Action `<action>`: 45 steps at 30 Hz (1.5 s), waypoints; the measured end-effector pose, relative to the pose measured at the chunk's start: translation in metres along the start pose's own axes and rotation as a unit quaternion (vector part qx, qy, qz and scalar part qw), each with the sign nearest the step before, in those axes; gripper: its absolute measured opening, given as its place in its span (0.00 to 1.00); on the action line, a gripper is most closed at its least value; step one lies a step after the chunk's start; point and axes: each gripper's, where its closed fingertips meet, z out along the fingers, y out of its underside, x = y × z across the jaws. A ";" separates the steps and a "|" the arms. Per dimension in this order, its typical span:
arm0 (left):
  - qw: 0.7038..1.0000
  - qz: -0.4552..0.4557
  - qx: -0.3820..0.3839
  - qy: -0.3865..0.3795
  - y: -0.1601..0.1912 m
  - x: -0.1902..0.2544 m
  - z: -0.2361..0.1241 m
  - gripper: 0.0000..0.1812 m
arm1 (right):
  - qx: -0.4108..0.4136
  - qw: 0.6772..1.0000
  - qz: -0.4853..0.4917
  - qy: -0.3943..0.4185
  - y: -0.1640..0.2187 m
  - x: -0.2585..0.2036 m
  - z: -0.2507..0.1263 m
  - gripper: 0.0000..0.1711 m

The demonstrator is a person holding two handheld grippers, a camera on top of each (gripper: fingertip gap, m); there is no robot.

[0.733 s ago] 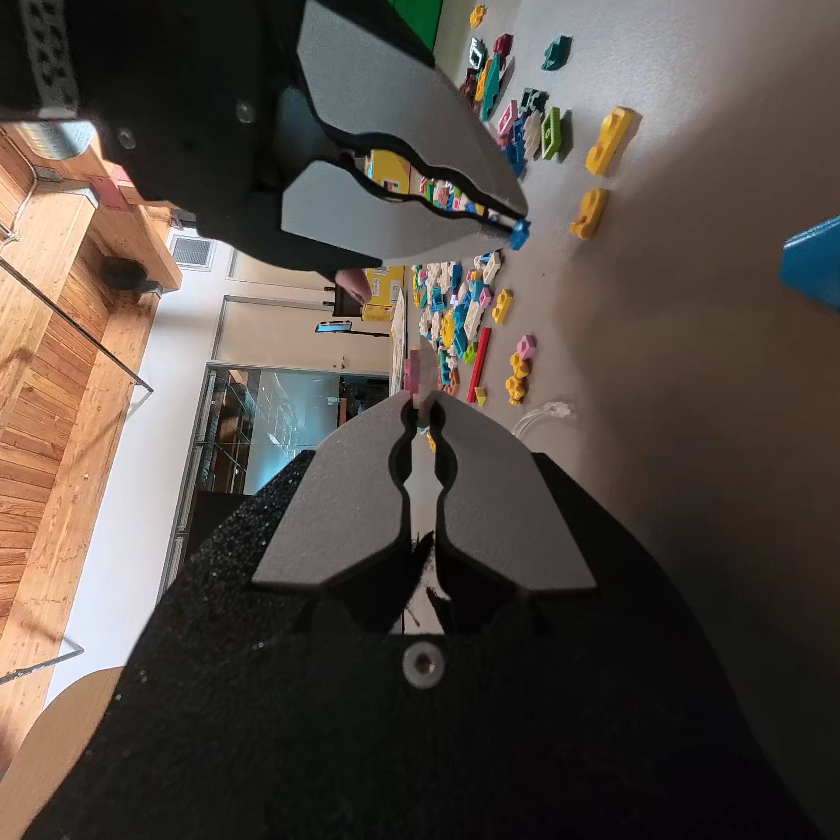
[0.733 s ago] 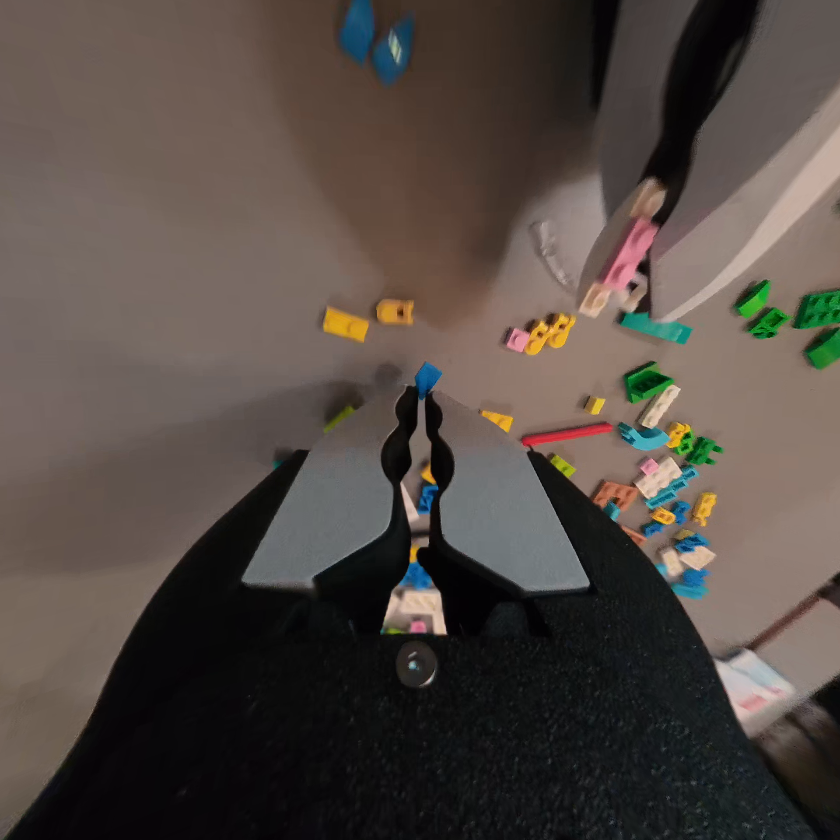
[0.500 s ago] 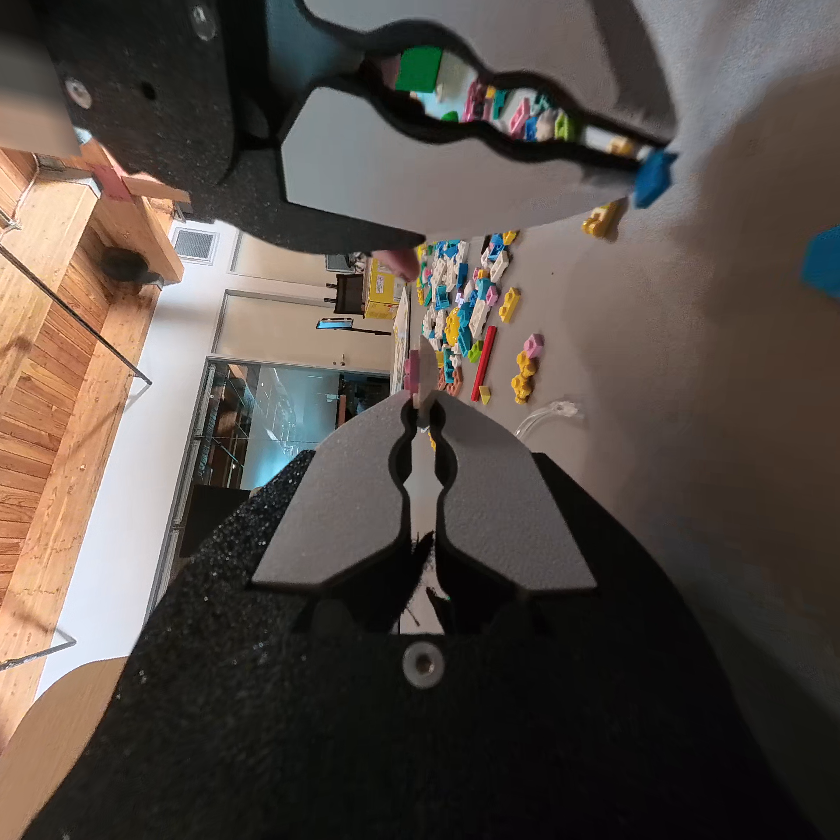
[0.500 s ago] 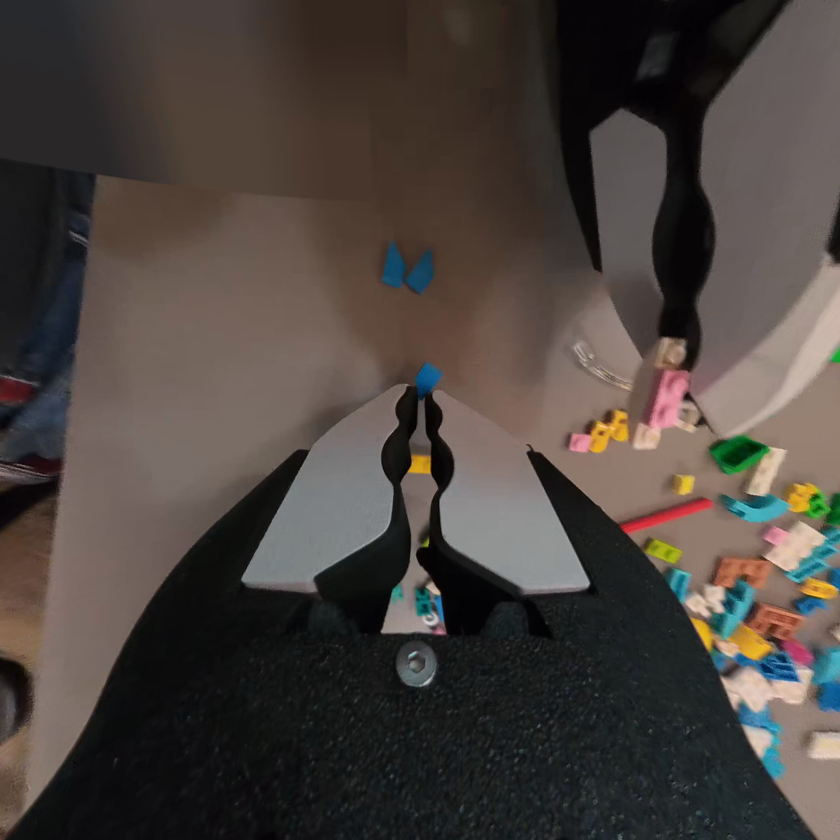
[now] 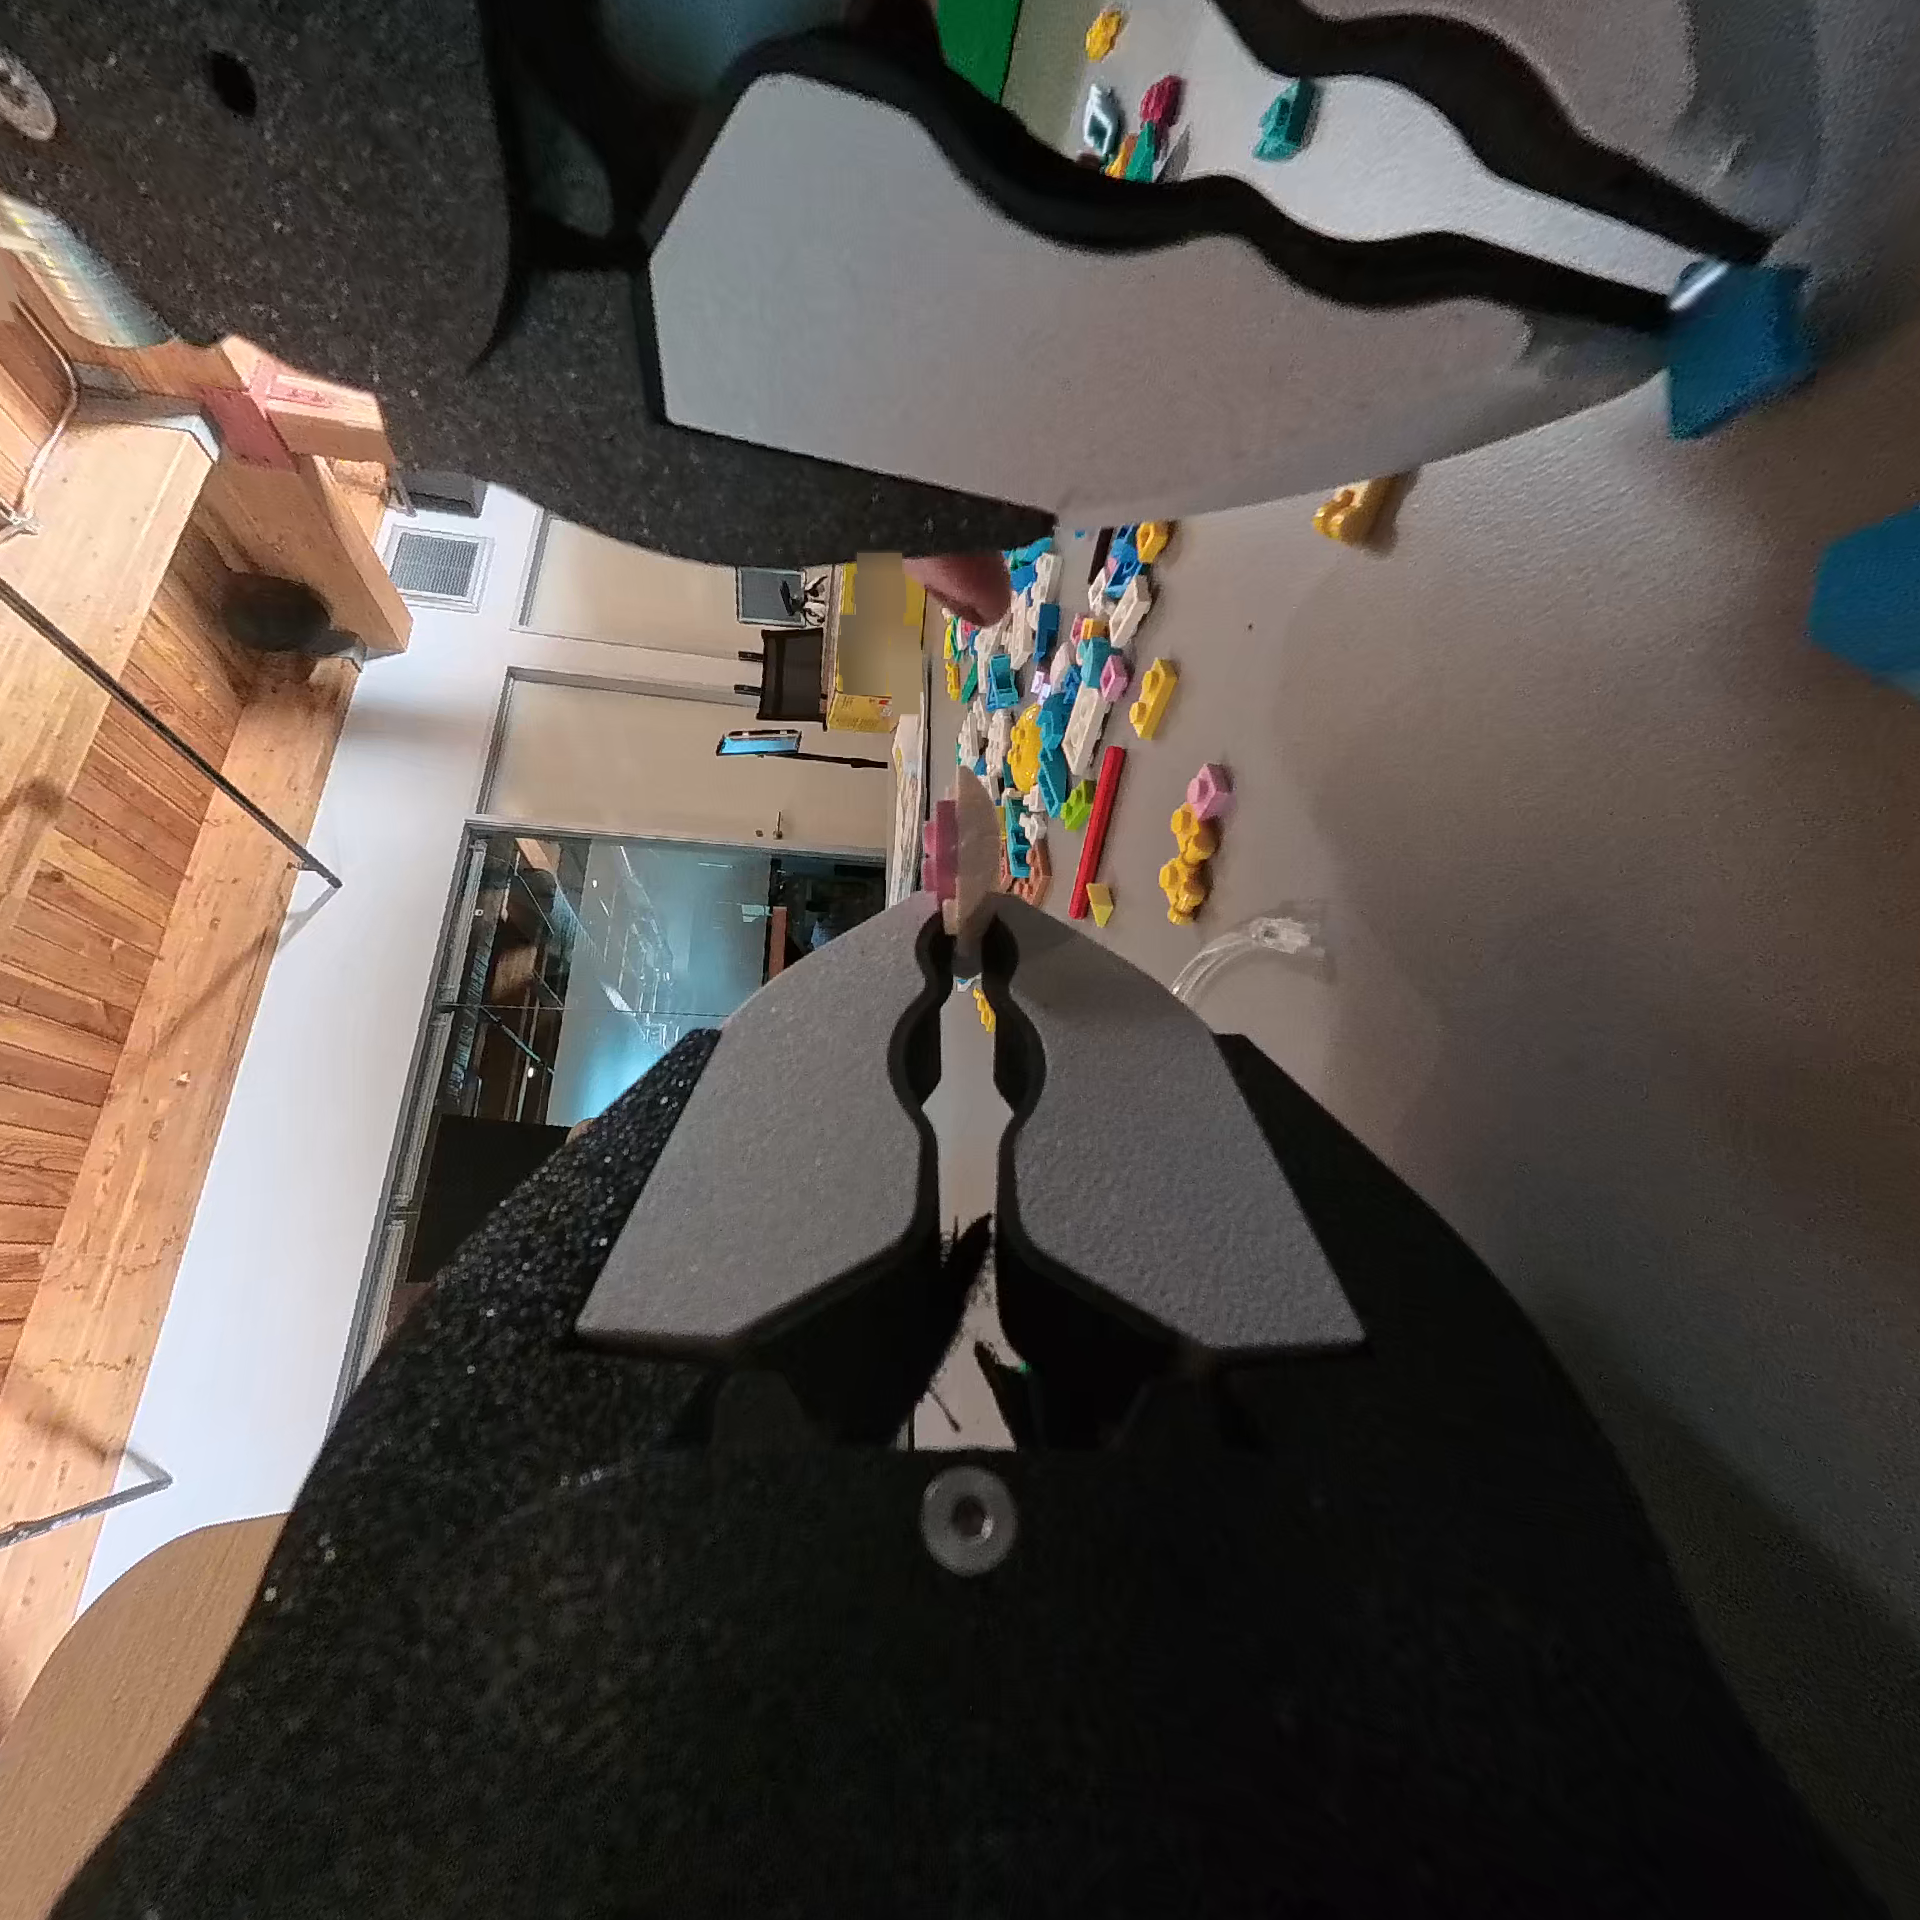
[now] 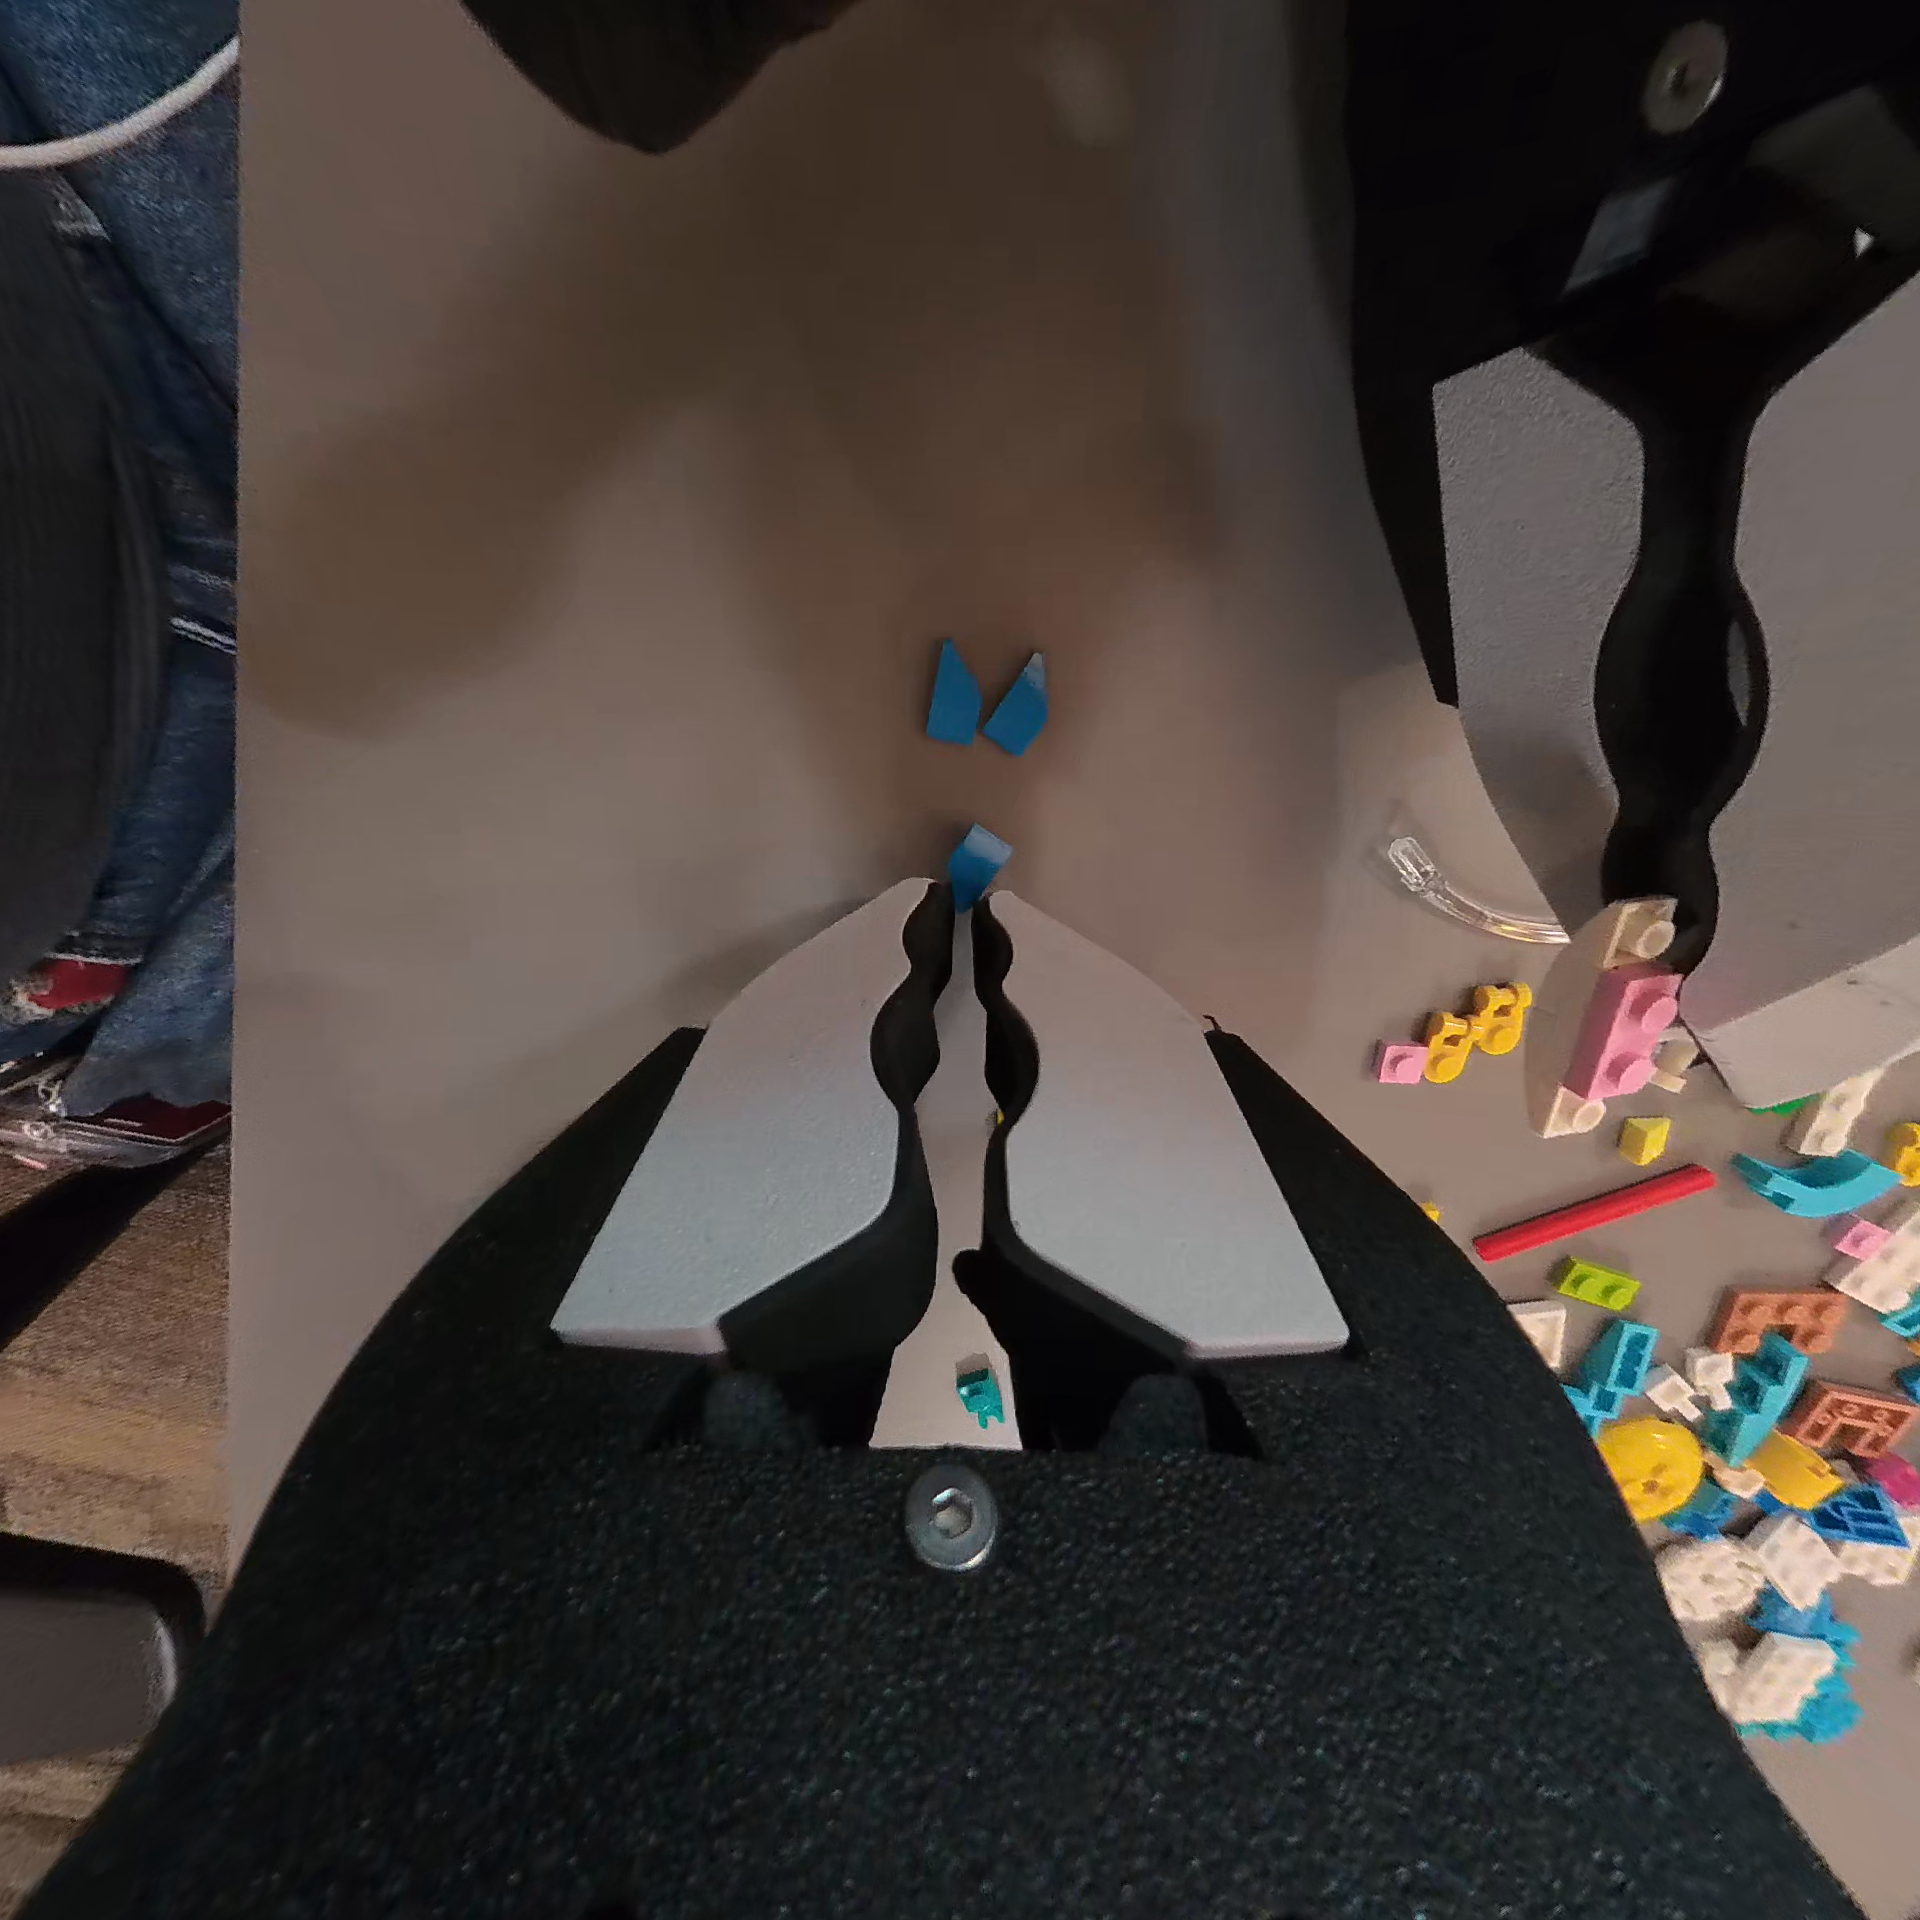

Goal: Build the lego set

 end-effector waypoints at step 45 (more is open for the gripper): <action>1.000 0.000 0.000 0.007 0.000 0.002 0.001 0.02 | 0.061 0.991 0.092 0.071 -0.010 0.000 0.005 0.05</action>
